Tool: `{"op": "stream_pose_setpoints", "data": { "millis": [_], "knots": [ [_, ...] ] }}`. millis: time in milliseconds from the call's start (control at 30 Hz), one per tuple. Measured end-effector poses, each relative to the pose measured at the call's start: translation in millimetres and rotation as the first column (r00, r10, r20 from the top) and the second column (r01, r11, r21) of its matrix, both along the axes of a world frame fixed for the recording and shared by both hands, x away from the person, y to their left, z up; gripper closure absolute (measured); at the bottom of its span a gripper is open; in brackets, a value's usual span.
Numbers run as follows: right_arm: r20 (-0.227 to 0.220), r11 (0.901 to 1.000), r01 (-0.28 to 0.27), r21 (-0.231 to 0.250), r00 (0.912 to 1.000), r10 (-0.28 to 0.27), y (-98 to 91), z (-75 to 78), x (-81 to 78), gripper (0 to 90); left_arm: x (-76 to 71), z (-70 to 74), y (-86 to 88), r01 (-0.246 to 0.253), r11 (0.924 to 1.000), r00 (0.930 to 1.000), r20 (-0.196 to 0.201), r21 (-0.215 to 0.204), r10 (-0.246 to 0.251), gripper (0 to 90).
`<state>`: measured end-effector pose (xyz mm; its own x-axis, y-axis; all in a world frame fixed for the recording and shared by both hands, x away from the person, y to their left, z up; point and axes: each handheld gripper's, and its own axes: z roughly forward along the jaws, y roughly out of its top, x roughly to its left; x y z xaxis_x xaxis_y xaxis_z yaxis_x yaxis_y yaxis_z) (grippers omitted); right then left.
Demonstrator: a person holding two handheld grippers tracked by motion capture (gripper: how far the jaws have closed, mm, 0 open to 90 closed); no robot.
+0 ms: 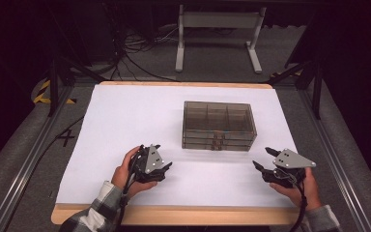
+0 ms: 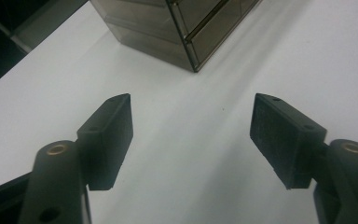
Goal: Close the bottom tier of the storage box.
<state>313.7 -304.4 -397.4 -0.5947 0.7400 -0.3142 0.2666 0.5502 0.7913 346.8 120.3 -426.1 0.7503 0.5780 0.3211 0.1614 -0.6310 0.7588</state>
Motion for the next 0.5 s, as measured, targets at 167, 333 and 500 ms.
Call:
{"op": "stream_pose_setpoints", "data": {
  "millis": [167, 333, 500],
  "knots": [
    [-0.015, 0.9997, 0.021, 0.008, 0.9997, -0.021, -5.9, -5.5, -1.0, 30.3, -0.3, -1.1, 9.4, -0.021, 0.9996, 0.9998, -0.003, -0.019, 0.021, 20.7],
    [-0.026, 0.9992, 0.04, 0.01, 0.9989, -0.039, -11.5, -10.0, -2.6, 27.6, -1.4, -3.0, 20.0, -0.034, 0.999, 0.9993, -0.016, -0.027, 0.034, 16.6],
    [-0.035, 0.9984, 0.055, 0.009, 0.9979, -0.055, -17.8, -13.9, -4.8, 24.1, -2.7, -4.3, 31.4, -0.041, 0.9983, 0.9989, -0.024, -0.042, 0.04, 14.6]
  ]
}}
